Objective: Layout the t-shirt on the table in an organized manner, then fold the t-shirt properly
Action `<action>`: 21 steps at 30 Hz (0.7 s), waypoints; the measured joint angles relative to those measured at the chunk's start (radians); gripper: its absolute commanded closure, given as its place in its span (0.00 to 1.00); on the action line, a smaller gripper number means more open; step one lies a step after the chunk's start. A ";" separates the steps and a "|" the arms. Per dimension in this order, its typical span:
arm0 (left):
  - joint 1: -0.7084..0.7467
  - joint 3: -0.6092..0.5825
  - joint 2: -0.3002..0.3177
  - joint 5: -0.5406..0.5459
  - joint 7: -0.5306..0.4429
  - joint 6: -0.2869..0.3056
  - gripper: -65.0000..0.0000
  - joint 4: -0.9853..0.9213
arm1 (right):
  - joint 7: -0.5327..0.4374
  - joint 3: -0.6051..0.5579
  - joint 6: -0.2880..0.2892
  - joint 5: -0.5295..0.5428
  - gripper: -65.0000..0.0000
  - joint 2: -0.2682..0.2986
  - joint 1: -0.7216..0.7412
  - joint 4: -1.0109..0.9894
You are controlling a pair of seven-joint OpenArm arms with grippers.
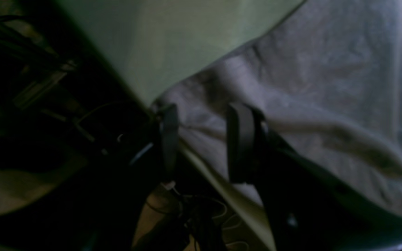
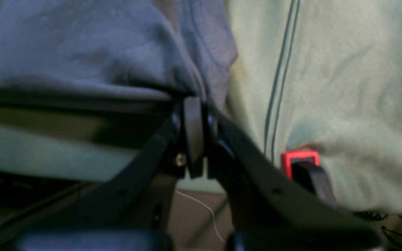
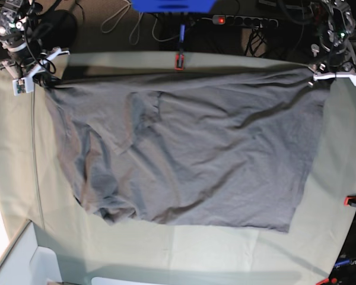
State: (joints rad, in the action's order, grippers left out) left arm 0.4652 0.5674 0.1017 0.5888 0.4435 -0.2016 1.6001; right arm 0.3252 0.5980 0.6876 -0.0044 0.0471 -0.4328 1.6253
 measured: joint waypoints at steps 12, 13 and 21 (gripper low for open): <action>0.000 0.000 -0.003 -0.001 -0.003 0.000 0.65 -0.034 | 0.000 0.000 0.000 0.000 1.00 0.000 0.000 0.000; -0.006 0.000 -0.002 0.000 -0.003 -0.001 0.64 -0.040 | 0.000 0.000 0.000 0.000 1.00 0.000 0.000 0.000; -0.014 0.001 -0.002 -0.003 -0.007 -0.004 0.22 -0.076 | 0.000 -0.001 0.000 0.000 1.00 0.000 0.000 0.000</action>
State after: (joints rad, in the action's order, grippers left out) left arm 0.4515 0.5686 0.0994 0.5854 0.4366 -0.2054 1.5246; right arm 0.3252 0.5972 0.6872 -0.0044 0.0471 -0.4328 1.6253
